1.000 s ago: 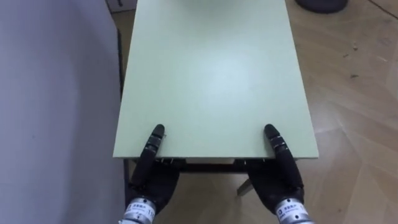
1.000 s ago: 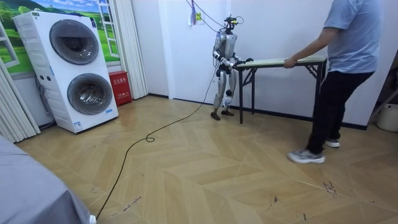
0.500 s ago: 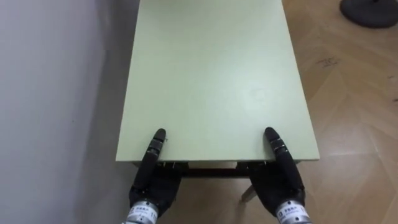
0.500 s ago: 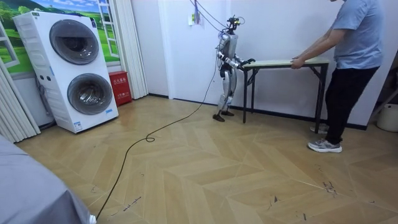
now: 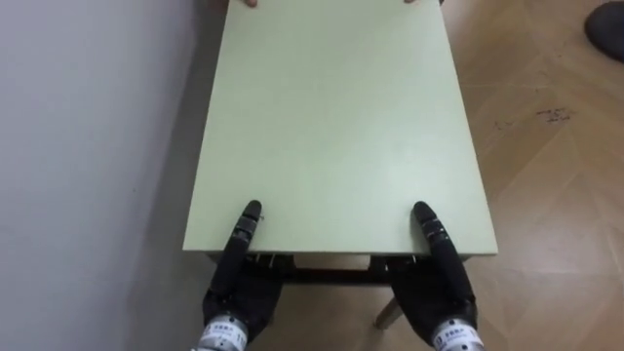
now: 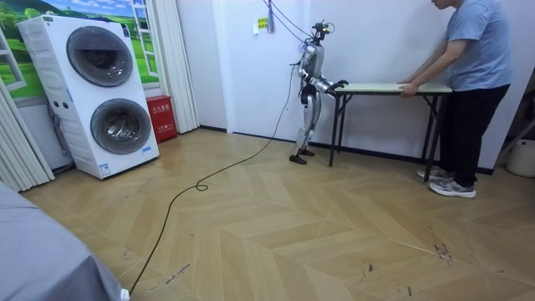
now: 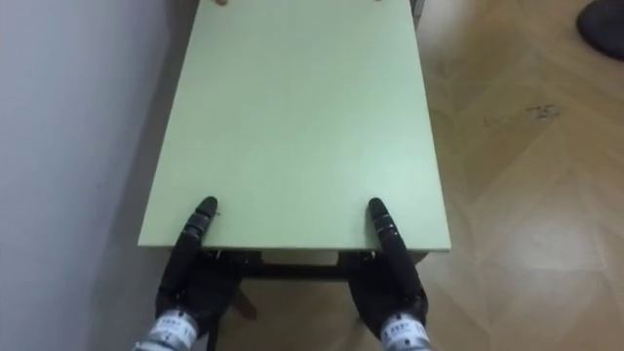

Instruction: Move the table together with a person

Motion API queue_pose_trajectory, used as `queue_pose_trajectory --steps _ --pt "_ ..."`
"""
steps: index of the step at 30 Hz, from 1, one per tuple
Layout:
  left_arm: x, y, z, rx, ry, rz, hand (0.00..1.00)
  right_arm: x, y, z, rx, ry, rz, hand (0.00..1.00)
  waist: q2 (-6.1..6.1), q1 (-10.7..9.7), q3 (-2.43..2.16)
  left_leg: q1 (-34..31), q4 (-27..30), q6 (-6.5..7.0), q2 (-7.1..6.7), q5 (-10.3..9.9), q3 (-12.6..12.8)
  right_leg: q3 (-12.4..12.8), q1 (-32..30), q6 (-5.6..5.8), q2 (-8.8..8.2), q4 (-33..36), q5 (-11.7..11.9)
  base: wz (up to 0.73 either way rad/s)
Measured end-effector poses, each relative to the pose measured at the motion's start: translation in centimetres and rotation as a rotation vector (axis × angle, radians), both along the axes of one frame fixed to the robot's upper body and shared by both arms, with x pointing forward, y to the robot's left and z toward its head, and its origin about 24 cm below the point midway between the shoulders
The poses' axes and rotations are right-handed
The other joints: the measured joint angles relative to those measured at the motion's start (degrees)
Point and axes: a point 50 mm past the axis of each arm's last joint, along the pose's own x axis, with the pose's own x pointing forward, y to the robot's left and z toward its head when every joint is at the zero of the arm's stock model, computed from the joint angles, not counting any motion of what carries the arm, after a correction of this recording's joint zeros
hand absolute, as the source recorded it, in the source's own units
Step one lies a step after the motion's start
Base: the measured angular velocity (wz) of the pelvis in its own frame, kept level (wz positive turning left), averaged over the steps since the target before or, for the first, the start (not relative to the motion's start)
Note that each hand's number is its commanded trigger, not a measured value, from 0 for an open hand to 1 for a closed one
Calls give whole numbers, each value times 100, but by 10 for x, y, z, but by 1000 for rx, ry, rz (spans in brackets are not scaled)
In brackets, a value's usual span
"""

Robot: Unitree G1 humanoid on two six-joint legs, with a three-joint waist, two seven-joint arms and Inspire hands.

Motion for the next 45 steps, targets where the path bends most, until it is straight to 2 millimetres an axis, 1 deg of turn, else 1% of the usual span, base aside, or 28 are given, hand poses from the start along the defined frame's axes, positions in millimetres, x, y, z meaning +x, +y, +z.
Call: queue_pose_trajectory --steps 2,3,4,5,6,7,8,9,10,11,12,13,14,15,16,18,21,23,24,25,27,28,29,30,31,33,37,45 --pt "0 0 0 0 2 0 100 0 0 0 0 3 2 100 -11 -9 -2 13 -6 0 1 0 -155 -2 -8 -34 15 50 21 -8" --pt "0 0 -1 0 5 -1 100 0 0 -1 0 6 2 100 -3 -7 6 77 -49 -1 22 1 -384 -4 -132 -61 42 258 -10 -19" --pt "-1 0 -1 0 9 3 100 -1 1 -2 5 13 6 100 4 46 4 121 -65 -24 86 -11 -764 150 -280 -204 227 163 -91 -32" --pt "-1 2 -2 3 9 9 100 0 3 -2 7 13 11 100 5 94 5 119 -68 -34 118 -17 -907 219 -387 -304 354 -72 -33 -45" --pt "-3 3 -3 2 9 21 100 0 5 -1 7 13 17 100 25 136 10 133 -61 -158 181 -88 -1030 282 -583 -446 538 -548 530 -22" --pt "-4 2 -4 1 18 20 100 -2 3 -2 3 18 14 100 87 106 3 162 -70 -224 224 -132 -1020 183 -568 -490 559 -504 710 6" --pt "-6 2 -7 3 30 18 100 -3 3 -4 4 26 11 100 122 25 4 222 -96 -308 296 -165 -756 97 -427 -501 576 -515 747 33" --pt "-7 2 -8 1 37 16 100 -4 4 -6 5 34 12 100 114 -27 7 199 -21 -355 355 -179 -316 201 -311 -501 585 -535 747 60" --pt "-8 2 -9 11 41 8 100 -6 3 -9 12 46 4 100 76 -178 6 93 95 -542 393 -255 -7 611 -174 -498 548 -610 745 73" --pt "-7 0 -8 16 34 -1 100 -7 3 -9 19 46 0 100 68 -278 11 58 -98 -575 420 -193 19 803 -156 -475 545 -613 732 103" --pt "-3 -4 -6 30 16 -30 100 -11 2 -11 46 42 -27 100 21 -347 8 54 -322 -334 471 -25 269 964 -229 -334 543 -554 644 67" --pt "-2 -2 -5 45 11 -35 100 -12 0 -12 53 44 -37 100 -25 -316 5 49 -301 -304 475 -6 429 957 -288 -275 542 -516 614 12" --pt "-4 0 -7 55 19 -37 100 -16 1 -15 60 63 -34 100 -87 -191 -35 89 -252 -303 469 -9 594 828 -297 -233 564 -528 592 -55" --pt "-6 1 -10 55 31 -32 100 -18 2 -16 60 73 -25 100 -44 -84 -22 174 -224 -304 456 -12 549 612 -198 -274 565 -580 659 -67" --pt "-7 2 -12 53 39 -29 100 -19 2 -17 56 75 -22 100 -9 -28 -33 202 -233 -303 451 -12 535 531 -140 -290 562 -616 703 -62" --pt "-10 2 -17 45 49 -21 100 -19 2 -17 43 77 -16 100 74 32 -28 305 -291 -303 394 -13 520 525 -94 -296 519 -618 709 -29" --pt "-11 0 -19 51 54 -32 100 -20 1 -21 41 79 -16 100 85 8 -24 303 -308 -302 377 -13 587 519 -113 -293 501 -591 708 5" --pt "-12 0 -21 51 58 -34 93 -20 1 -23 36 78 -14 100 89 10 -22 304 -308 -302 359 -14 587 466 -116 -292 484 -590 707 -2" --pt "-11 0 -21 50 59 -37 83 -20 1 -23 28 79 -11 100 88 10 -22 301 -308 -293 358 -19 587 422 -117 -292 479 -589 707 0" --pt "-11 0 -21 50 60 -38 65 -20 1 -24 26 78 -9 100 88 10 -22 299 -308 -265 362 -36 587 390 -118 -284 482 -589 702 0" --pt "-11 0 -21 50 59 -39 56 -18 1 -23 25 76 -8 100 89 6 -21 297 -309 -226 363 -66 587 385 -120 -233 483 -587 668 0" --pt "-10 0 -21 50 59 -39 19 -18 1 -23 25 75 -7 84 91 5 -20 296 -309 -218 363 -74 587 383 -122 -228 485 -587 664 0" --pt "-10 0 -21 52 60 -41 0 -17 1 -23 24 73 -7 60 92 4 -20 292 -310 -216 364 -77 586 378 -125 -227 487 -587 663 0" --pt "-10 0 -22 58 60 -47 0 -17 1 -23 24 74 -7 18 93 4 -19 292 -311 -216 366 -79 585 370 -125 -227 489 -586 663 0" --pt "-11 0 -22 81 56 -60 0 -17 1 -23 24 74 -6 0 95 3 -19 291 -312 -215 367 -80 585 364 -125 -227 490 -586 663 0" --pt "-11 1 -21 187 22 -133 0 -16 1 -23 24 73 -3 0 122 3 -28 290 -312 -206 376 -96 583 292 -127 -227 492 -578 663 0" --pt "-8 1 -18 291 -40 -212 0 -17 -2 -23 4 55 16 0 193 -8 -47 312 -313 -189 380 -113 582 235 -148 -227 489 -488 662 -1" --pt "-5 -4 -16 302 -84 -283 0 -18 -5 -24 -37 57 63 0 149 -6 -52 365 -280 -182 385 -116 590 94 -133 -252 472 -403 648 -2"
